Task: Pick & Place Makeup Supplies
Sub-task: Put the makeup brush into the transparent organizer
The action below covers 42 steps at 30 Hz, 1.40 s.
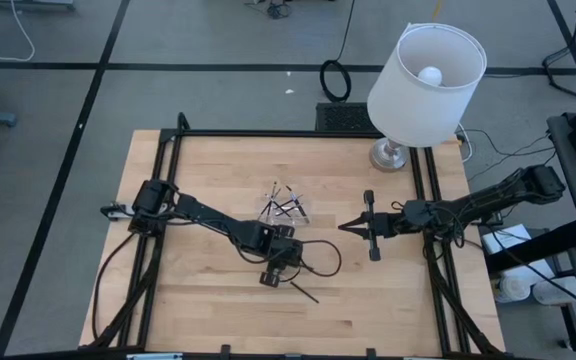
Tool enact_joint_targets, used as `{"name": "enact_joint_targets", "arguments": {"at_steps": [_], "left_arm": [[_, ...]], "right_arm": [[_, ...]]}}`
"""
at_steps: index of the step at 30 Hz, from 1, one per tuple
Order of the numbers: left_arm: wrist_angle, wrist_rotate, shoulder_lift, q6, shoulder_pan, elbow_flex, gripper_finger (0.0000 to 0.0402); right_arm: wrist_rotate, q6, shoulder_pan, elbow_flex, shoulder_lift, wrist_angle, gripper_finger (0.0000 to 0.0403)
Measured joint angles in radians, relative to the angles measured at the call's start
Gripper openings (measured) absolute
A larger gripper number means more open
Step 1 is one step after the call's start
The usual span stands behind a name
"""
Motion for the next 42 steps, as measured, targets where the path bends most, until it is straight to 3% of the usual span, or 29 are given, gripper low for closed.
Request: {"name": "enact_joint_targets", "arguments": {"at_steps": [10,22,31,42], "left_arm": [[-0.009,-0.091,-0.034,-0.039,-0.033,0.001,0.0008],[-0.164,-0.21,-0.069,-0.041,-0.084,0.113,0.0002],[-0.198,-0.238,-0.07,-0.044,-0.09,0.123,0.0002],[-0.447,-0.343,-0.073,-0.056,-0.118,0.294,0.0002]], "right_arm": [[0.0,-0.006,0.0,0.0,0.0,0.001,0.0],[0.0,-0.005,0.0,0.0,0.0,0.0,0.0],[0.0,-0.006,0.0,0.0,0.0,0.0,0.0],[0.0,-0.007,0.0,0.0,0.0,0.0,0.0]]}}
